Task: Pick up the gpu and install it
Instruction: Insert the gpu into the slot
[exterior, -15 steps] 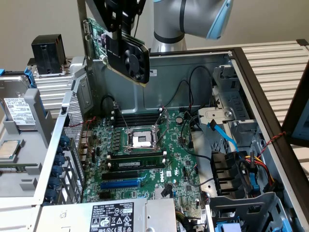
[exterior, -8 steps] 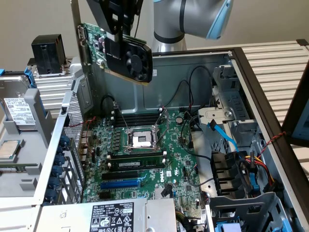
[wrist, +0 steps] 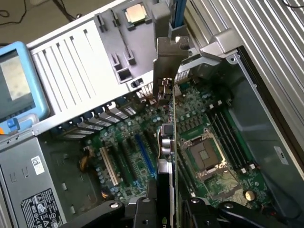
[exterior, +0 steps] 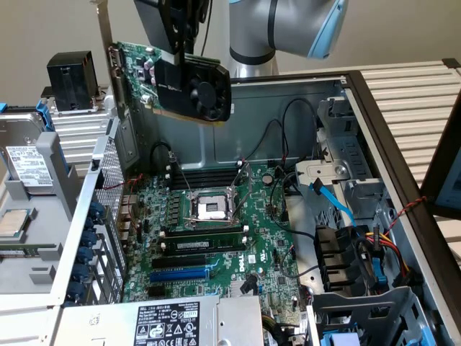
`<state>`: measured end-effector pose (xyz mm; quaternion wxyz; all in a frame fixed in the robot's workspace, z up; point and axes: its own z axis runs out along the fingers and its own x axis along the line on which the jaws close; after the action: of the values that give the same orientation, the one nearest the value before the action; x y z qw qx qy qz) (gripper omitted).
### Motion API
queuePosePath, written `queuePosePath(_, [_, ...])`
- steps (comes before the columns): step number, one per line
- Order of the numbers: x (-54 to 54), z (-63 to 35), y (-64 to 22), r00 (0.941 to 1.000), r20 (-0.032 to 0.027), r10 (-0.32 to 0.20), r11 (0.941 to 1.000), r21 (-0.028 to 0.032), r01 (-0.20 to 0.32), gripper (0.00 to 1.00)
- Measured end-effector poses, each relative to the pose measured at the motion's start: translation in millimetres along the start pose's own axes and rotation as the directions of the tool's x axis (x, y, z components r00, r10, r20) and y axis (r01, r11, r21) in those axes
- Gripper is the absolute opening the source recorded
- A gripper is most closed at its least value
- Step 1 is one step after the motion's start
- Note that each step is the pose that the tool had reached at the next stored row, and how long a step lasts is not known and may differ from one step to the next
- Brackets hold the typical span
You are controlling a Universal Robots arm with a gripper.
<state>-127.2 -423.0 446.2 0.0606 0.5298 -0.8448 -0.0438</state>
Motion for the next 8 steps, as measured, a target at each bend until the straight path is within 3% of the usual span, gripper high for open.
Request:
queuePosePath(4, [0.0, 0.3, 0.0, 0.9974, -0.0098, -0.072, 0.9974, 0.0047, 0.072, 0.27])
queuePosePath(8, [0.0, 0.8, -0.1, 0.9894, -0.0196, -0.144, 0.9895, 0.0095, 0.144, 0.27])
